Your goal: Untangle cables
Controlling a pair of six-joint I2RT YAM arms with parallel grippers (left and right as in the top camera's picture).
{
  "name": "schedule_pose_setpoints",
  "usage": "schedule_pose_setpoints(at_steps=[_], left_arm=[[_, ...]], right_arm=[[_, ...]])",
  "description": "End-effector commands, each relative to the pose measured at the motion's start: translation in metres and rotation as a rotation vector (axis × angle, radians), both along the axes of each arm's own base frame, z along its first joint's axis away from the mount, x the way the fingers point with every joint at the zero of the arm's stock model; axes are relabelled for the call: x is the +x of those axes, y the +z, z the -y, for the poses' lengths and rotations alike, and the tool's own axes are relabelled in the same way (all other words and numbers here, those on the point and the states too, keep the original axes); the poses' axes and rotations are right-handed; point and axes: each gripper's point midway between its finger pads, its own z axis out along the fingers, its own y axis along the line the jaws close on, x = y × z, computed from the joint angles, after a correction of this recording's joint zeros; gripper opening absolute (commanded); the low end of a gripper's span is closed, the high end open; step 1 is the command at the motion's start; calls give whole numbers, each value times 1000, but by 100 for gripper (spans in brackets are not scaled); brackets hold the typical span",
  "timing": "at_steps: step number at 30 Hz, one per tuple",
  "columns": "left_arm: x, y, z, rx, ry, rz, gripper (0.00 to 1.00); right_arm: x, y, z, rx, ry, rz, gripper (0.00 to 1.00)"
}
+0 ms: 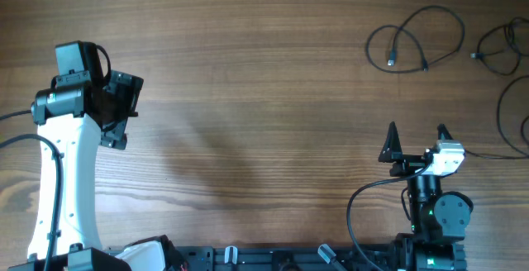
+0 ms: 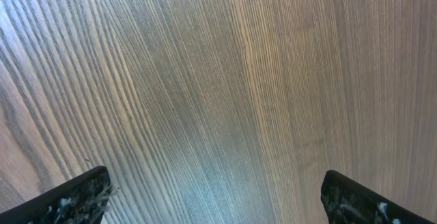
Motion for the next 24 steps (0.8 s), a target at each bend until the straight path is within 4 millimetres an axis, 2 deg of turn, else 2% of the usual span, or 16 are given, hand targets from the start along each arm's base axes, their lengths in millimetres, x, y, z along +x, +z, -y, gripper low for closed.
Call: schedule_pose_setpoints(at_steps=[1, 11, 16, 19, 22, 24], left_arm=[[0, 4, -2, 9, -13, 13, 100], [-1, 4, 0, 9, -20, 10, 100], [-2, 21, 13, 37, -61, 68, 100], [-12, 39, 20, 100, -89, 152, 100], [-25, 44, 27, 108, -105, 207, 100], [-41, 41, 33, 106, -120, 244, 100]], right_arm=[[-1, 4, 4, -14, -23, 17, 100], [-1, 4, 4, -14, -23, 17, 100], [-1, 4, 4, -14, -23, 17, 100], [-1, 4, 4, -14, -23, 17, 100], [-1, 4, 4, -14, -23, 17, 100], [-1, 4, 4, -14, -23, 17, 100]])
